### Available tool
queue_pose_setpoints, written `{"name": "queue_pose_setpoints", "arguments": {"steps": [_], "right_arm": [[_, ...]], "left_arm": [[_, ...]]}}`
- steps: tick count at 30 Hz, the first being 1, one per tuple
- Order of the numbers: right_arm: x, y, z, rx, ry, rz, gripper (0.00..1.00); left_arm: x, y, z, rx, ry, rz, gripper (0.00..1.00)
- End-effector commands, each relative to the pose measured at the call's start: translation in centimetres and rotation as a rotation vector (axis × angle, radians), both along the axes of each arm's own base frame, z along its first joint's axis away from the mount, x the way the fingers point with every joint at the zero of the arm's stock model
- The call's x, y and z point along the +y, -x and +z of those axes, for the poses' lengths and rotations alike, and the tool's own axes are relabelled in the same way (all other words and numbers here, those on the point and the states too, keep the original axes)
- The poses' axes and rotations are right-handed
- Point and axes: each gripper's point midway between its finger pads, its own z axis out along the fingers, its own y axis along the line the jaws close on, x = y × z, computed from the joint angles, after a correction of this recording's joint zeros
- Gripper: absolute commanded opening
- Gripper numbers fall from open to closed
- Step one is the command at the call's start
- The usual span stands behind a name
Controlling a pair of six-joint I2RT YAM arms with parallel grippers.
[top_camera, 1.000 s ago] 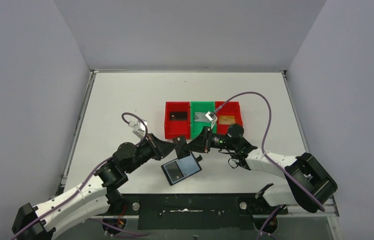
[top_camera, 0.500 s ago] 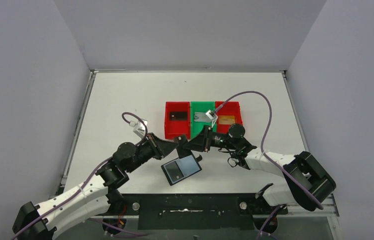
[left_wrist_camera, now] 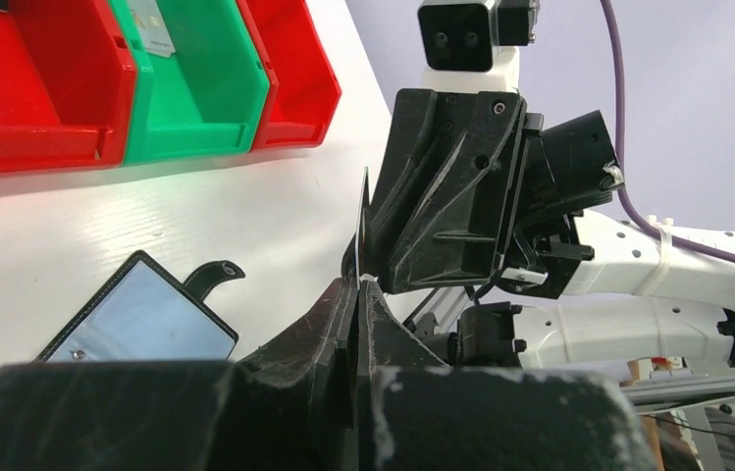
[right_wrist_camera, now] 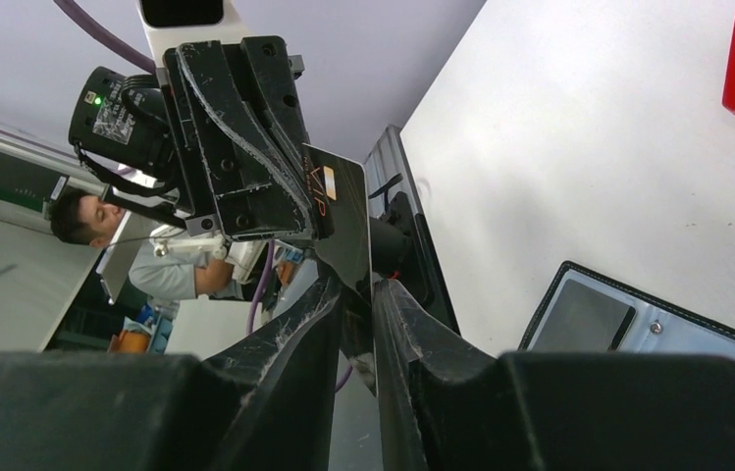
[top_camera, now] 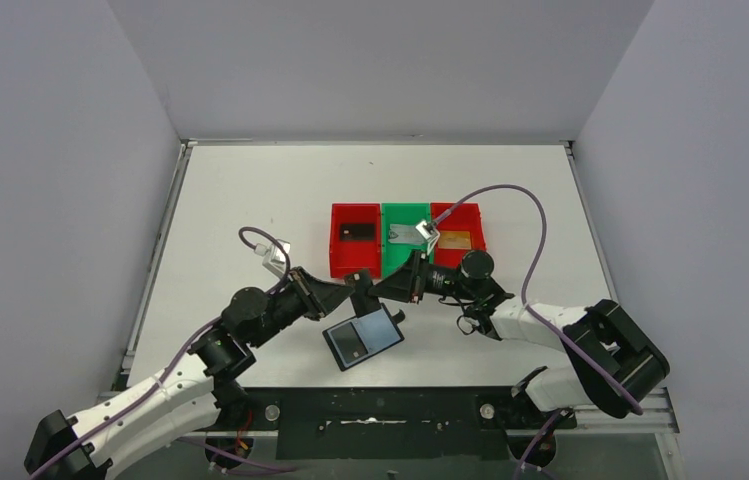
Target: Take the credit cards out of the card holder
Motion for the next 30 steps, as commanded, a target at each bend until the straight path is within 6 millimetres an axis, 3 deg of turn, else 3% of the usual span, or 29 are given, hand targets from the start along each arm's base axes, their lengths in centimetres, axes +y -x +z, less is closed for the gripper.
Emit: {"name": "queue_pose_setpoints", "arguments": {"steps": [1,14,22,24,27,30], "right_arm": [[-0.3,0.1,3.3,-0.105,-0.099,0.01,0.2],[-0.1,0.5,4.0,-0.105,-0.115,0.047,0.21],[-0.1,0.4,4.4,-0.114,-0.131,0.045,0.03],[-0.1,0.3,4.3,-0.116,-0.125,0.045,0.0],[0.0,0.1,3.8,-0.112,-0.104,0.035,0.0],[0.1,-0.7,2.9,-0.113,-0.049,0.004,0.0]], "left_arm": [[0.6,-0.6,0.7,-0.018,0.027,0.034,0.0],[0.0,-0.5,0.8,-0.025,0.045,0.003,0.0],[0.1,-0.6,0.2,-0.009,0.027,0.007,0.0],[0.4,-0.8,-0.2,0.01,0.008,0.026,0.09],[1.2,-1.2,-0.5,0.03,-0.018,0.071,0.38],[2.4,-1.6,-0.7,0.052,-0.032,0.136,0.59]]}}
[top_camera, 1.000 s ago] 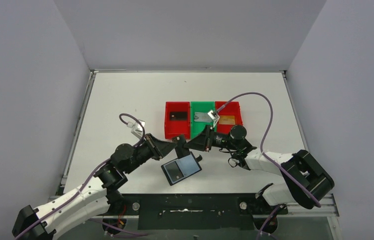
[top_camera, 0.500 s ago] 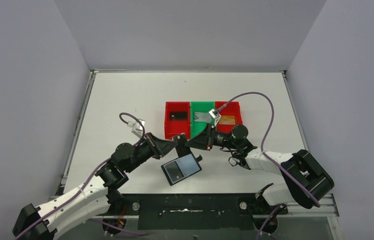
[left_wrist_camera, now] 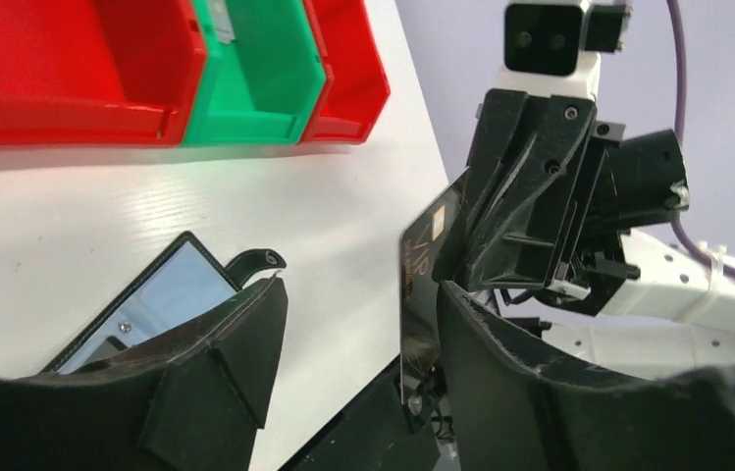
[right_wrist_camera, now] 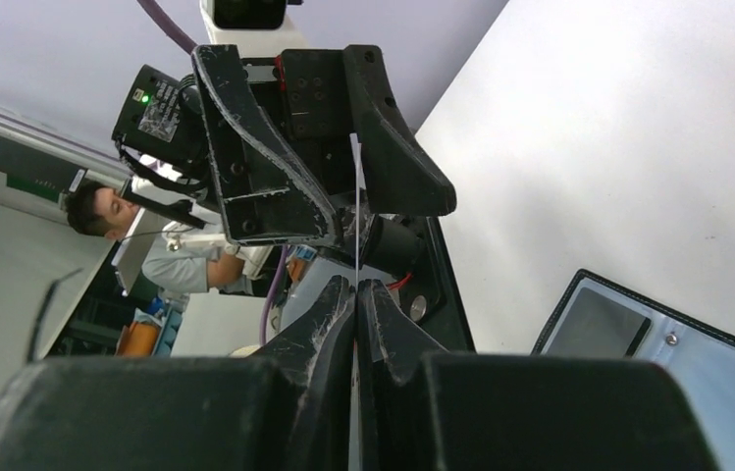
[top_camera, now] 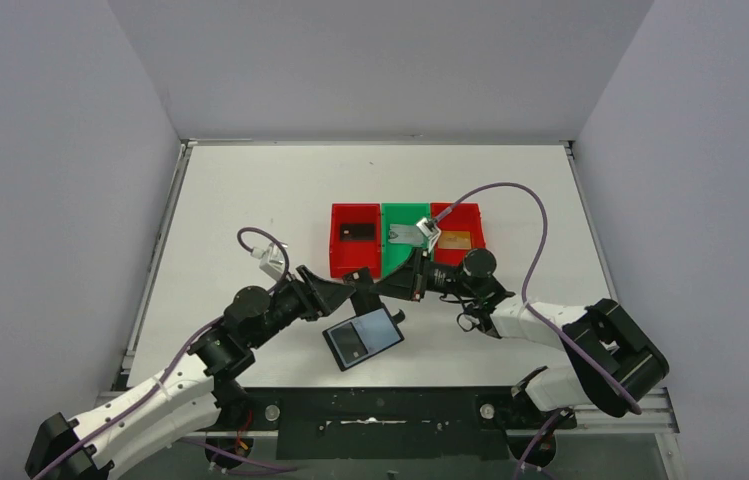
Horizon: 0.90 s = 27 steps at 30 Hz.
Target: Take the credit cards out of the card holder
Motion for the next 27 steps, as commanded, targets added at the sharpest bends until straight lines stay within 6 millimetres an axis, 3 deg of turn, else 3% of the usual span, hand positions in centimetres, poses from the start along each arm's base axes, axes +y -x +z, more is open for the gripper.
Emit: {"name": "queue_pose_setpoints", "arguments": {"steps": [1,5,10,14,20,24,27], "right_arm": [[0.3,-1.5,0.8,-0.101,0.042,-0.046,0.0],[-0.2,-4.9,-2.0,-0.149,0.303,-0.179,0.0],[-2.1,-9.9,-1.6,-0.361,0.572,-0.375,0.0],[-2.3,-12.1,-1.0,-0.636,0.778,-0.433,0.0],[0.2,-13.0,-1.2,-1.1,0.983,-0.276,0.0],[1.4,-13.9,-0.8,-1.284,1.031,-0.203,0.0],[2.6,-14.8,-2.0,-1.39,1.086,-0.084,0.0]], "left_arm": [[2.0,-1.0,0.9,0.003,-0.007,0.11,0.62],[3.9,-1.3,0.5,0.035,-0.037,0.201,0.7],[6.6,-1.2,-1.9,0.14,-0.175,0.304,0.72],[8.2,-0.9,-3.6,0.213,-0.282,0.359,0.75],[9.3,-0.5,-5.3,0.292,-0.38,0.39,0.76],[9.5,-0.3,-5.7,0.31,-0.395,0.396,0.76],[9.7,-0.1,-5.7,0.309,-0.371,0.398,0.77]]}}
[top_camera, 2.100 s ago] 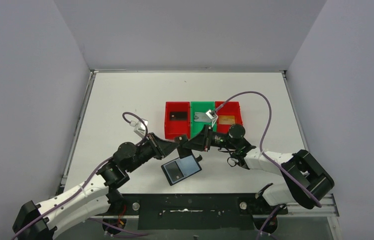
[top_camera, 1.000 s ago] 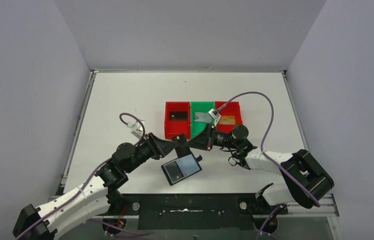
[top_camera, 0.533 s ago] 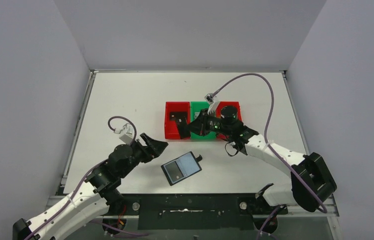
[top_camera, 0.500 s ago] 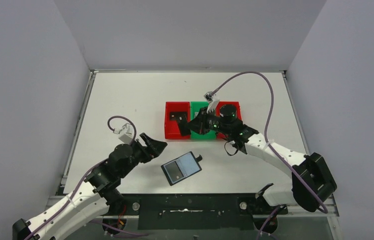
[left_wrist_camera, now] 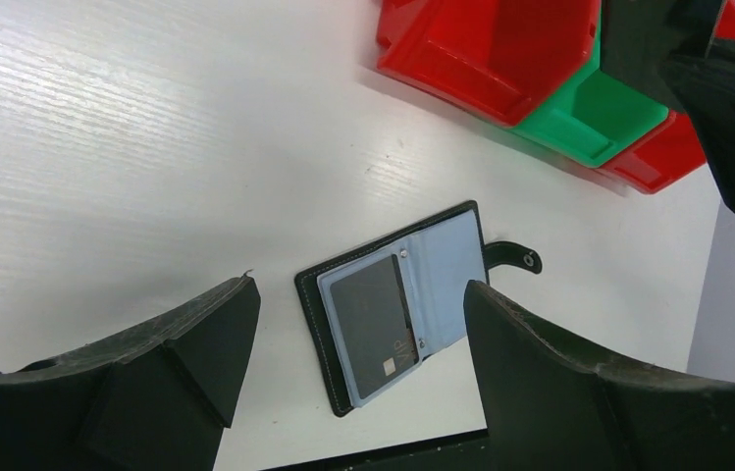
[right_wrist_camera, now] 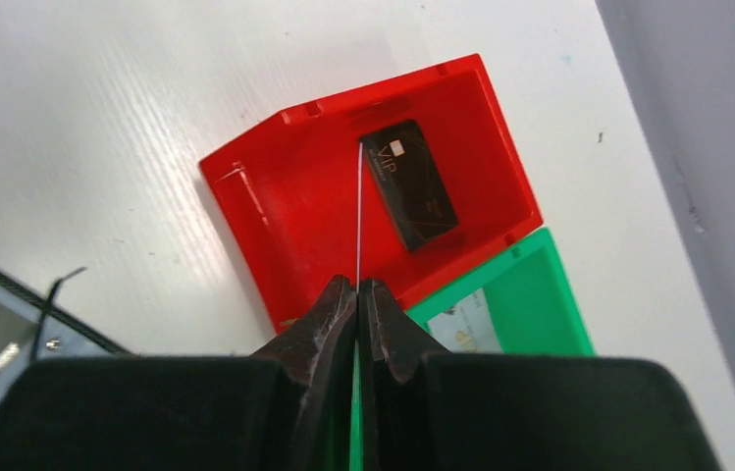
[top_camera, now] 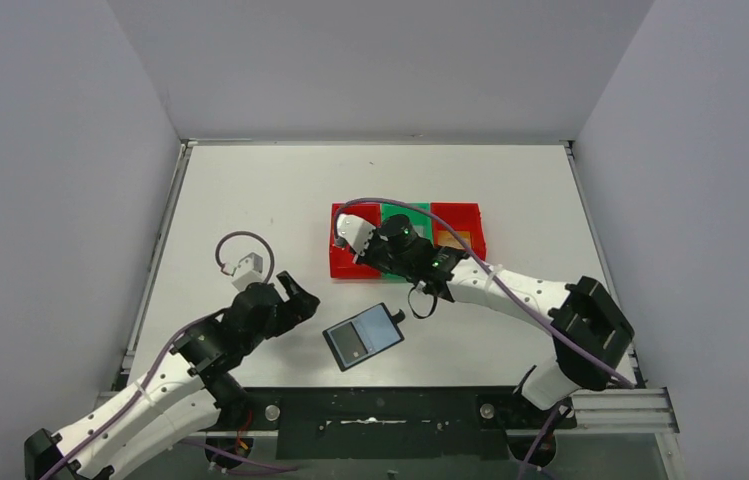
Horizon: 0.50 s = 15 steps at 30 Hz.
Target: Take the credit cards out of the card holder
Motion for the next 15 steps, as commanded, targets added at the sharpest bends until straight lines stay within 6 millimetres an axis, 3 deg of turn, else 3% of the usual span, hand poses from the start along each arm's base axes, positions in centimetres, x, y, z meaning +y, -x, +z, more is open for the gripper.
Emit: {"name": "queue_pose_setpoints", "arguments": {"steps": [1,15], "right_arm": [[1.3,-2.6,2.4,-0.204,0.156,0.125,0.0],[2.8,-7.4,-1.3,-0.252,0.388,0.179,0.0]], "left_arm": [[0.2,-0.4,2.1,-0.047,0.051,0.032,0.77],[1.2,0.2,2.4,-0.061,0.07,0.06,0.81]]}}
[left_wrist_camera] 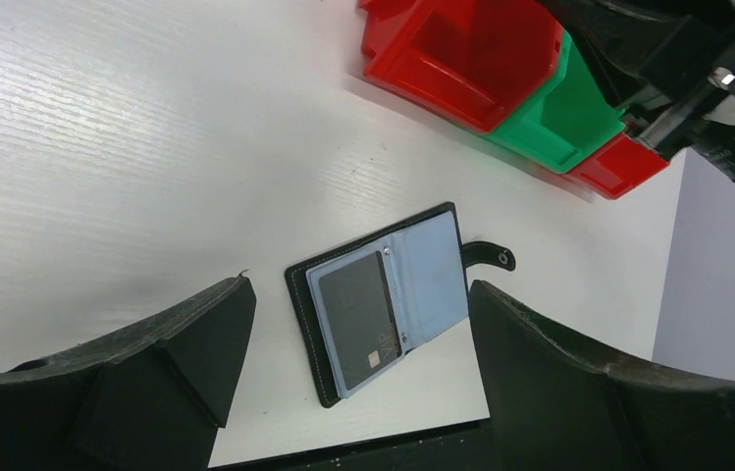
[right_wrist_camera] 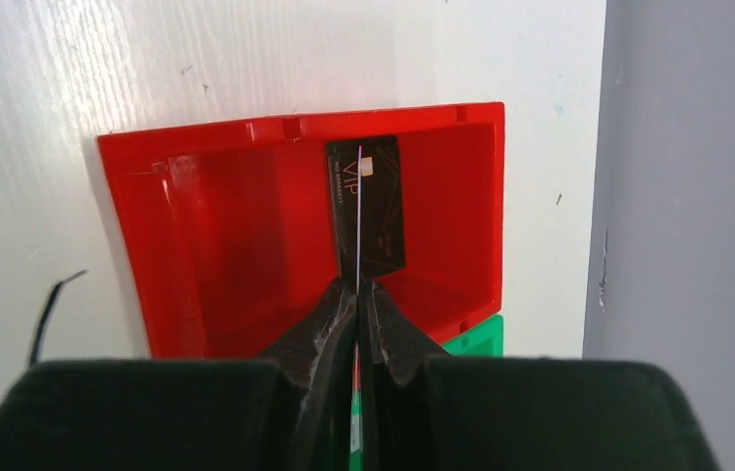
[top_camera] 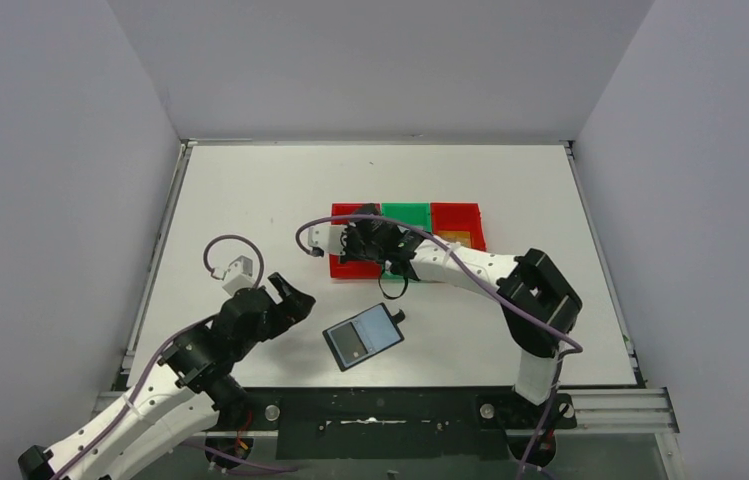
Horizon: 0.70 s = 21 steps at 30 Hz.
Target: Take the credit cards out of the card holder
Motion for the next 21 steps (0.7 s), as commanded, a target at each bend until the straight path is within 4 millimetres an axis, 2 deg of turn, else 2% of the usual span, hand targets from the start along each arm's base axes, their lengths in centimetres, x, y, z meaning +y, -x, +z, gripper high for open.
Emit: {"name": "queue_pose_setpoints", "arguments": {"steps": [1,11,21], "right_arm": [[0.3,-2.8,1.8,-0.097,0.032,-0.005,0.0],[0.1,-6.6,-0.5,-0.137,0.086,-0.066,0.01],[0.3,-8.8,-2.1,-0.154,0.09,-0.078,0.04]], "left_arm": [[0.6,-0.4,1.2,-0.033,0.02,0.038,0.81],[1.2,-0.4,1.8,-0.044,0.008,0.054,0.87],[1.5,-0.3,1.9,-0.051,0.011,0.067,0.88]]}}
